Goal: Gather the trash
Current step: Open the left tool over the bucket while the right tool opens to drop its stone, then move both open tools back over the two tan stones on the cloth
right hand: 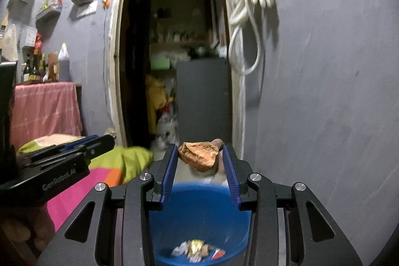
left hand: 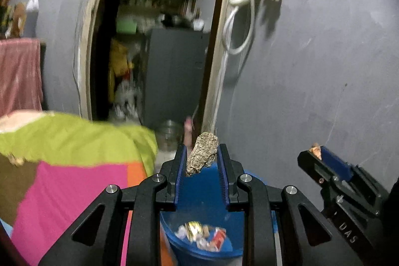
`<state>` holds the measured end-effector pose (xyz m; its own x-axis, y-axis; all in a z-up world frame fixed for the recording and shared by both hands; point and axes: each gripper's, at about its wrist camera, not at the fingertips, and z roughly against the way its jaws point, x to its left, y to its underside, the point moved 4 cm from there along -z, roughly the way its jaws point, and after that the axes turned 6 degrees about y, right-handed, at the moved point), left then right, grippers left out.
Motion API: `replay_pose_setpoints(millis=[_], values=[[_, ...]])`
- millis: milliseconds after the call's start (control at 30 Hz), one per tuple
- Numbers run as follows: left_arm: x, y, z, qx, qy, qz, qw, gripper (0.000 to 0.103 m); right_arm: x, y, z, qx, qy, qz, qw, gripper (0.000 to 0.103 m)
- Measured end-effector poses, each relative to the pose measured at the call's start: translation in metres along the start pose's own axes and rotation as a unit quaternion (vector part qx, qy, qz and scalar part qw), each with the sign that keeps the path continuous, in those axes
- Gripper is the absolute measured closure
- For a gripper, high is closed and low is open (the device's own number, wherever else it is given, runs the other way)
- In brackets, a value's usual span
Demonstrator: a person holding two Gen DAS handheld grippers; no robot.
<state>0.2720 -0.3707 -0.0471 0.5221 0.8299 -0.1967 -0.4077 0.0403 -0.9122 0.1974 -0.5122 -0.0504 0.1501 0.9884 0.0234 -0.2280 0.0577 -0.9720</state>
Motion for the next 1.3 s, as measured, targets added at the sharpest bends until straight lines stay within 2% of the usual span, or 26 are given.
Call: replay_pose_setpoints(millis=[167,367,700,867,1033,1167,1233,1300], values=[[0.008,0.019,-0.028,0.053,-0.002,0.031,0.9981,0.083,-0.008,0.027,-0.02,0.061,-0.011,-0.012,0.998,0.068],[0.009,0.038,-0.049,0.097,-0.004,0.028,0.9949,0.083,-0.011,0.049,-0.036,0.119,-0.025,-0.023,0.992,0.068],[0.013,0.04,-0.055,0.123,-0.006,0.036,0.9917,0.082,-0.009,0.062,-0.047,0.163,-0.051,-0.031,0.985,0.067],[0.018,0.038,-0.049,0.124,-0.005,0.045,0.9913,0.082,-0.008,0.062,-0.047,0.167,-0.054,-0.035,0.984,0.066],[0.017,0.029,-0.036,0.106,0.002,0.047,0.9932,0.08,-0.008,0.05,-0.041,0.148,-0.043,-0.036,0.987,0.061],[0.014,0.012,-0.015,0.07,0.01,0.046,0.9964,0.075,-0.006,0.026,-0.024,0.11,-0.03,-0.026,0.993,0.058],[0.014,0.0,-0.003,0.05,0.011,0.044,0.9977,0.075,-0.004,0.011,-0.014,0.084,-0.023,-0.023,0.996,0.048],[0.016,-0.013,0.013,0.029,0.014,0.046,0.9985,0.072,-0.001,-0.006,-0.001,0.057,-0.017,-0.019,0.998,0.047]])
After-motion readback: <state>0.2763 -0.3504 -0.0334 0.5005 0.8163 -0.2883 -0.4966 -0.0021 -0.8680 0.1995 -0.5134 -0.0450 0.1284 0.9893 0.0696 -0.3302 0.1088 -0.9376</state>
